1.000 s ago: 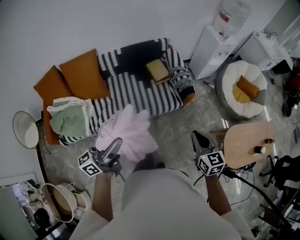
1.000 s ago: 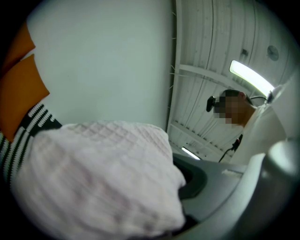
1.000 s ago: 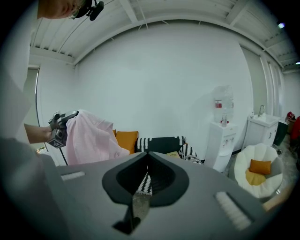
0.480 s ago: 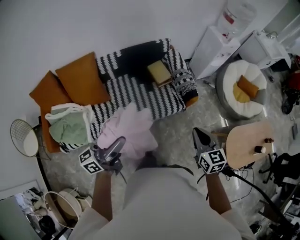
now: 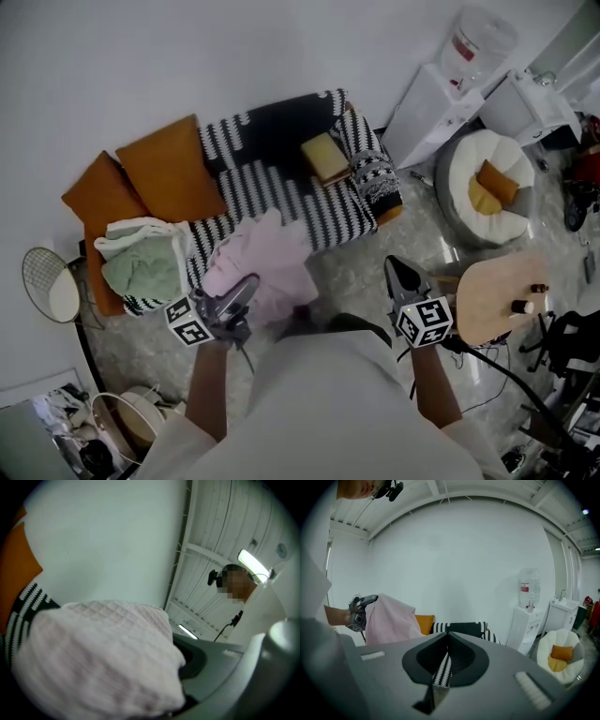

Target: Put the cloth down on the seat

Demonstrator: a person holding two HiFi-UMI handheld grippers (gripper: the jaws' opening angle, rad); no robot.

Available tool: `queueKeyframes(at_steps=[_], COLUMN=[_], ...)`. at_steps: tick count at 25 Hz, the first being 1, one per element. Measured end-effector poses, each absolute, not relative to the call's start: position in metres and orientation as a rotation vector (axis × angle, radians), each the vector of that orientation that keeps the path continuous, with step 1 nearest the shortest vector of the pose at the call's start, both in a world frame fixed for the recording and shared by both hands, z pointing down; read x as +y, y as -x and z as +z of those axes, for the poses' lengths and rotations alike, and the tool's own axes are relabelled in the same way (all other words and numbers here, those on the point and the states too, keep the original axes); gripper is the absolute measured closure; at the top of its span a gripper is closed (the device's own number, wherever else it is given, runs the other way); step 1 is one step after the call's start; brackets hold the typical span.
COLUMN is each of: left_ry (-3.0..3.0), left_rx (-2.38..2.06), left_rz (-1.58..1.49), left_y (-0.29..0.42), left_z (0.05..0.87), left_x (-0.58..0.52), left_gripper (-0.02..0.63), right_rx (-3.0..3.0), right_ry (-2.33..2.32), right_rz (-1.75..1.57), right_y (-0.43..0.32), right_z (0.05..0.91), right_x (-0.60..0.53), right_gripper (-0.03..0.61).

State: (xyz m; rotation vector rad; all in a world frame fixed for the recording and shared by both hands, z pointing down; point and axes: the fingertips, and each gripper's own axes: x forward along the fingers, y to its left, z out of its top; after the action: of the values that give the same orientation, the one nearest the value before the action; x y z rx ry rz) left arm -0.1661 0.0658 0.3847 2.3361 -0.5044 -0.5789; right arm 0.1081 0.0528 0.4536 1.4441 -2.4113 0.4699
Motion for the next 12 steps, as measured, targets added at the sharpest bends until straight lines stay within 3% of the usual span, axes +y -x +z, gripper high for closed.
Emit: queueKeyframes(at_steps=[12], left_ry=[-2.296], left_rx=[-0.547], left_rz=[-0.605], left_y=[0.151], left_z=[0.395], left_x=[0.045], left_gripper=[0.522], right_rx=[-2.431], right_ry=[-1.373], right_rz=[0.511], right_y=[-0.114], right_z=[0.471], right_x=[0.023], right_gripper=[0.575])
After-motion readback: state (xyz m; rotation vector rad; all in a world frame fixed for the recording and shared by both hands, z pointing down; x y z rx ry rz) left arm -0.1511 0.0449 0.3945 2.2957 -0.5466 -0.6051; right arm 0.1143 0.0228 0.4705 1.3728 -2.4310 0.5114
